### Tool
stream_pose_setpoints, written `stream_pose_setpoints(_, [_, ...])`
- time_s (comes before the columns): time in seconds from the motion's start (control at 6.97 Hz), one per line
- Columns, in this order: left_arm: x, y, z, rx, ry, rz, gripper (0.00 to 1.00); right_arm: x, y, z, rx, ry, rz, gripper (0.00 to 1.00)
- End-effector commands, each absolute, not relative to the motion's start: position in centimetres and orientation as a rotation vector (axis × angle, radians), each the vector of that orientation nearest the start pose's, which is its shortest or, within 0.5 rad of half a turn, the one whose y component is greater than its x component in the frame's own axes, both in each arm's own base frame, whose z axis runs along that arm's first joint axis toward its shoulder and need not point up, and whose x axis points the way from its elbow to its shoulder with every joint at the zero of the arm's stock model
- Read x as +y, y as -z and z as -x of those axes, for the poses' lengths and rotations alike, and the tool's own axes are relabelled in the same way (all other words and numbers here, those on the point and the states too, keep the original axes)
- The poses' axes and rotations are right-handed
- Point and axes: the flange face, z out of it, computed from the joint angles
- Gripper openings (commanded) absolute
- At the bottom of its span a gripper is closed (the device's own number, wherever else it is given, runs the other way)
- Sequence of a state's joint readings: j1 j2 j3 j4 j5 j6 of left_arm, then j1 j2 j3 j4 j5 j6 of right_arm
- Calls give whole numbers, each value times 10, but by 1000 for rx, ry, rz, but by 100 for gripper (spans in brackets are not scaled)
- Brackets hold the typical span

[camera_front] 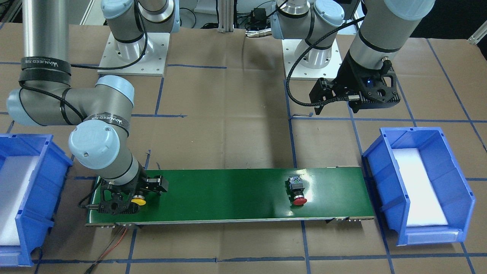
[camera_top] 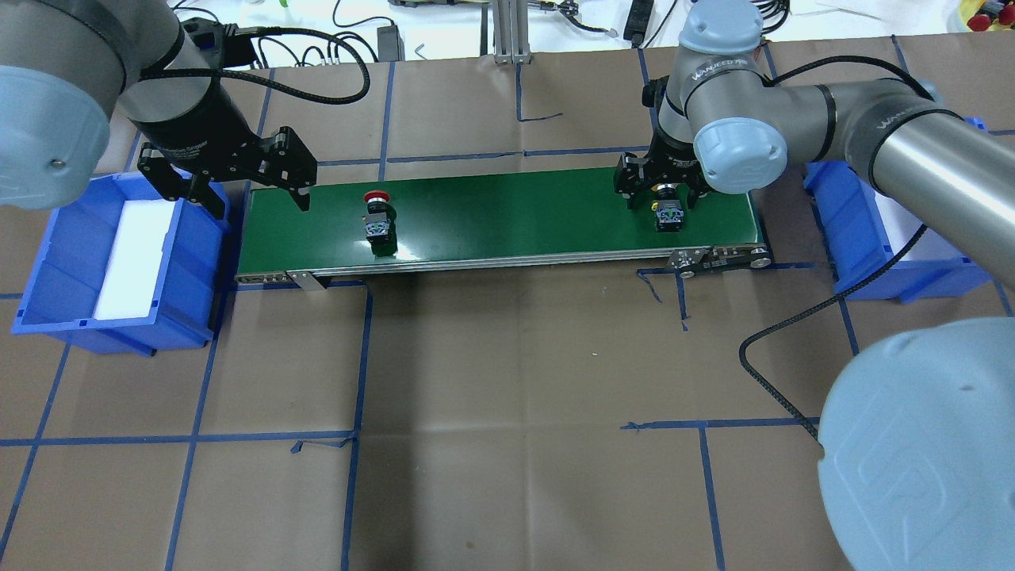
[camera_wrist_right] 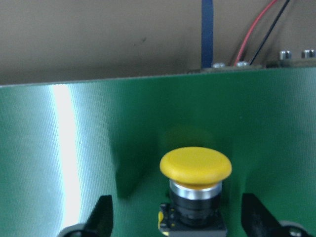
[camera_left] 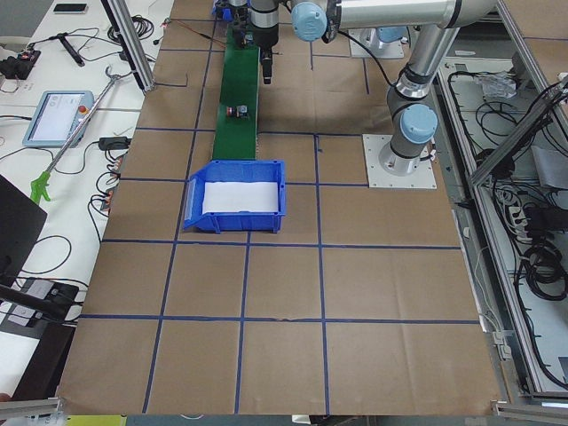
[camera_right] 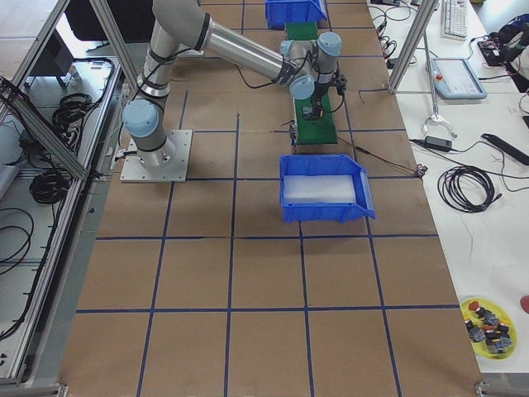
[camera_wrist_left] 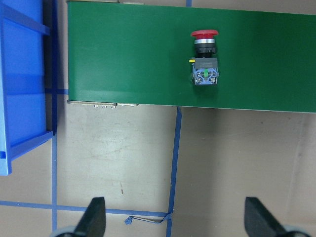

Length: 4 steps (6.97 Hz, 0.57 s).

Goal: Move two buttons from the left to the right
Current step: 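Release the red button with the left gripper while the right gripper grasps the yellow button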

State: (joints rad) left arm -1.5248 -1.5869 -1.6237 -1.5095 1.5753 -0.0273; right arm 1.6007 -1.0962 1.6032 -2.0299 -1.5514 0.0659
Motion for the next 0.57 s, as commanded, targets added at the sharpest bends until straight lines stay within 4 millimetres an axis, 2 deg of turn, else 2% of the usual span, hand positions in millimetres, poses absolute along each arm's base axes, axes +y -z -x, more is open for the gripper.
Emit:
stream_pose_setpoints(0.0, [-503, -459, 110, 3136, -14, 116, 100, -622, -248, -142, 3125, -161, -64, 7])
stream_pose_setpoints(0.43, [-503, -460, 110, 3136, -12, 116, 100, -634, -273, -103, 3152, -77, 49, 4])
